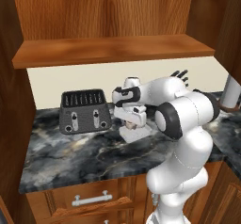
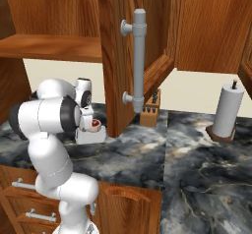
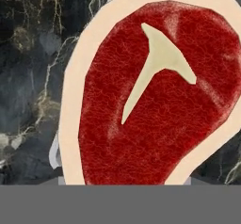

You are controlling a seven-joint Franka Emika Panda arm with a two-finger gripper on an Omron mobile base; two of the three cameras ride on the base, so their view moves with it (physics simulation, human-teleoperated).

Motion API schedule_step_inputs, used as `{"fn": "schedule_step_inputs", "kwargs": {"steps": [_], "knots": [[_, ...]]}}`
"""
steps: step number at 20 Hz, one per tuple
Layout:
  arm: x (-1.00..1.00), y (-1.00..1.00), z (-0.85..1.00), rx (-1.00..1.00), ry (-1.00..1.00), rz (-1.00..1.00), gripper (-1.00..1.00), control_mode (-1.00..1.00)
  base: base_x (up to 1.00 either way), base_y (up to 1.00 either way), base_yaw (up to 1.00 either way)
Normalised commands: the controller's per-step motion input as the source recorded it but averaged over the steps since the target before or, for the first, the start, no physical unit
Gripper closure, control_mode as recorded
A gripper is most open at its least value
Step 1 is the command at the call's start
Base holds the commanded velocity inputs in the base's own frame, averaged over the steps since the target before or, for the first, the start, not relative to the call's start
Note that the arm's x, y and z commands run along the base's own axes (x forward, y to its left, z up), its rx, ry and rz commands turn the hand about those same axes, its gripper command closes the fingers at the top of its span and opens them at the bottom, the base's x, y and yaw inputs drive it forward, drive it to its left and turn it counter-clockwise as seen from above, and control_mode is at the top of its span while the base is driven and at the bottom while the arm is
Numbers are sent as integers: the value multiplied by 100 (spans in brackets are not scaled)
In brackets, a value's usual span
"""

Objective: Retrieve the tupperware from the cabinet, then place the raw meat into the tupperware to avoid contamination.

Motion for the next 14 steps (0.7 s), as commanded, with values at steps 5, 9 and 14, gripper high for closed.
{"fn": "schedule_step_inputs", "kwargs": {"steps": [5,9,14], "knots": [[25,0,-25,-1,0,-2,100,-100,0,0,0],[12,0,-29,-1,2,-4,100,-100,0,0,0],[10,0,-26,0,0,-4,100,-100,0,0,0]]}}
